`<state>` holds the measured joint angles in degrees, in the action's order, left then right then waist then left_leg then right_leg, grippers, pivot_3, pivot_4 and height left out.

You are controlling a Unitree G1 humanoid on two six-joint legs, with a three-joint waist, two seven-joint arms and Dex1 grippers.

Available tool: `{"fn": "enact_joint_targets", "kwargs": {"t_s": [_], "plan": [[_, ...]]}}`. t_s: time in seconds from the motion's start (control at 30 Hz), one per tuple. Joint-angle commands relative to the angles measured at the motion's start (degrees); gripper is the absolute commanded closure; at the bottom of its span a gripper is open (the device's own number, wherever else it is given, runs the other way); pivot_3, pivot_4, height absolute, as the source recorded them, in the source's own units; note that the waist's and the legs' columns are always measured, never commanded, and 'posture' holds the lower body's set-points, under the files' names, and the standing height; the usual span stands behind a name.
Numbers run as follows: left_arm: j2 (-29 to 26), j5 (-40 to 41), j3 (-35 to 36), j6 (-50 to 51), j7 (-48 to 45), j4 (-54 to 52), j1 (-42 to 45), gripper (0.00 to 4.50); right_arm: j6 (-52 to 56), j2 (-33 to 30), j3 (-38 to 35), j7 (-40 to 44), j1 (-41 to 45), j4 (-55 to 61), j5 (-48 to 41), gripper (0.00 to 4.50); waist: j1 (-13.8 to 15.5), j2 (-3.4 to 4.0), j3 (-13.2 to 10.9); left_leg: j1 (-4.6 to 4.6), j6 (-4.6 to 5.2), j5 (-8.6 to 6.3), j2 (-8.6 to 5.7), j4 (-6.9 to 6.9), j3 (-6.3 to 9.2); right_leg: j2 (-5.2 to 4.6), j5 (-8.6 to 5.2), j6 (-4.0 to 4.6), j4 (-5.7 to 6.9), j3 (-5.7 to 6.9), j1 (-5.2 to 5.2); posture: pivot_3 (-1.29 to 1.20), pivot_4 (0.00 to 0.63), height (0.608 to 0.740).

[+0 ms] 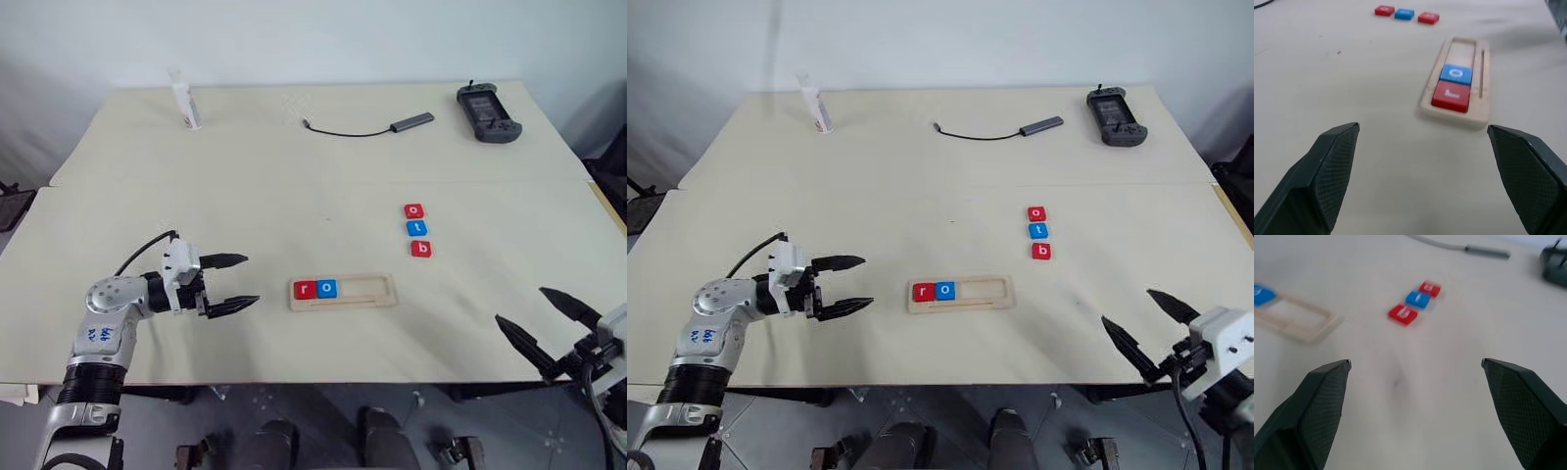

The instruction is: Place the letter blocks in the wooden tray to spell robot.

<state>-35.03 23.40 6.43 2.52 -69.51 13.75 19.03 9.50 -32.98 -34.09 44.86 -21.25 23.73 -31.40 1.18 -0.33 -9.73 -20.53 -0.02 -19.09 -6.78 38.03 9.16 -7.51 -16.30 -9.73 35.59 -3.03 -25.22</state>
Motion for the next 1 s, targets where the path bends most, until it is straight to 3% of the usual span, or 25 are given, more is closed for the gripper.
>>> {"fn": "enact_joint_targets", "kwargs": {"t_s": [0.03,0.23,0.4,0.53,1.0], "plan": [[0.4,2.3,2.5,-0.6,2.0,-5.4,-1.7,0.05,8.0,-3.3,3.1,-5.5,9.2,0.5,-2.6,0.00,-0.2,0.01,0.0,0.05,-0.01,0.00,0.04,-0.01,-0.10,0.02,0.00,0.00,0.00,-0.04,0.01,0.00,0.150,0.740],[0.5,3.1,3.8,0.0,4.4,-10.9,-5.7,0.05,32.8,-13.3,16.0,-13.0,32.1,-4.0,-1.7,0.00,-0.6,0.01,0.0,0.13,-0.05,-0.03,0.24,-0.05,-0.33,0.09,0.03,0.04,0.00,-0.03,-0.05,0.00,0.150,0.740],[1.1,2.9,4.5,-0.3,7.3,-12.9,-7.8,0.05,44.6,-12.6,23.8,-17.5,47.6,-11.1,0.7,0.00,-0.4,-0.02,0.0,0.05,-0.09,-0.05,0.33,-0.08,-0.38,0.13,0.08,0.13,-0.05,-0.02,-0.16,0.00,0.150,0.740],[3.1,2.6,4.1,-0.2,10.7,-15.2,-8.9,0.05,46.1,-6.9,32.9,-20.5,58.7,-23.5,7.1,0.00,-0.4,-0.03,0.0,-0.04,-0.02,-0.12,0.26,-0.05,-0.42,0.10,0.14,0.22,-0.08,-0.02,-0.24,0.00,0.150,0.740],[3.8,2.2,3.4,-0.4,13.5,-15.7,-8.2,0.05,43.6,0.3,33.6,-24.0,65.4,-28.8,13.7,0.00,-1.5,-0.04,-0.1,-0.42,0.07,-0.18,0.28,0.00,-0.23,0.09,0.16,0.24,-0.05,0.27,-0.42,0.00,0.150,0.740]]}}
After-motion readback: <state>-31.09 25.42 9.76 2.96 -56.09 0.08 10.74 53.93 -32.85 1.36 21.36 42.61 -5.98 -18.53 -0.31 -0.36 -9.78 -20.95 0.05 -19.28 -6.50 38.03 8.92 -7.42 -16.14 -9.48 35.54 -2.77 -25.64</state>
